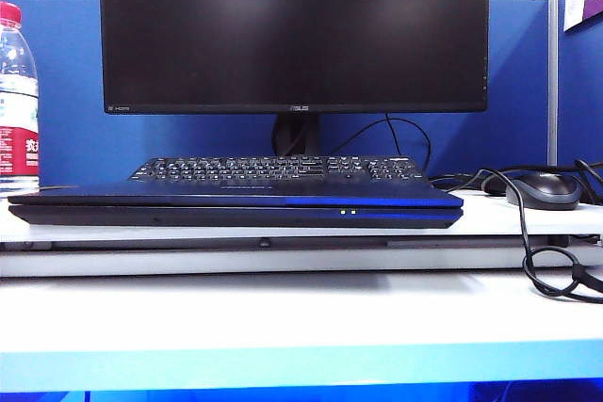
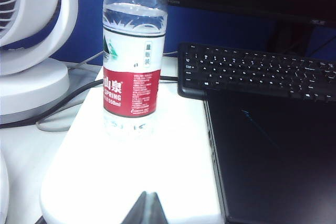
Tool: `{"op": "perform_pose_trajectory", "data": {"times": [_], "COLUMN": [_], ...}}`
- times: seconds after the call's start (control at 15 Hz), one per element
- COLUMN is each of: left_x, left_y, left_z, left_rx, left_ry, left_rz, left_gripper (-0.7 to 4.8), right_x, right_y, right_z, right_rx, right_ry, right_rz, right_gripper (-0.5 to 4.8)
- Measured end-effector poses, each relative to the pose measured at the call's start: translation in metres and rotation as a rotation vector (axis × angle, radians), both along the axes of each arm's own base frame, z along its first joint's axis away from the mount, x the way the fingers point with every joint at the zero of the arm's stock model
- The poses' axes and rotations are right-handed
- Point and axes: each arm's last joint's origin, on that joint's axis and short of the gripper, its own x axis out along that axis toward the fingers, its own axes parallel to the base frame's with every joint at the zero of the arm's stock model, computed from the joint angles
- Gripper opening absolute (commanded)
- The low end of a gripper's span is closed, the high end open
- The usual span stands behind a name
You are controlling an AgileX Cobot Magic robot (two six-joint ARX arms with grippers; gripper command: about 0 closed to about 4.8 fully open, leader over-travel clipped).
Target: Close the lid of the black laptop.
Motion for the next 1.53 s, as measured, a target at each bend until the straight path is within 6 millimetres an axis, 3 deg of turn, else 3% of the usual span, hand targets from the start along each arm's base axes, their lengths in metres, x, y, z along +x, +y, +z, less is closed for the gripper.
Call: {"op": "perform_pose_trajectory", "data": {"times": [0.27,1.53], "left_x": [0.0,0.0], "left_y": [0.0,-0.0001], "left_z": [0.0,0.0], "left_rx": [0.0,0.0], "left_ry": [0.0,0.0], "left_rz": [-0.001,-0.001], "left_gripper": [-0.05,-0.05], "right_x": [0.0,0.0001], "right_y": [-0.0018,0.0013], "right_z": [0.0,0.0021], "right_rx": [-0.003,-0.003], "right_ry": [0.0,-0.021], "right_rz": [-0.062,-0.013], "right_gripper": [-0.01,-0.01]}}
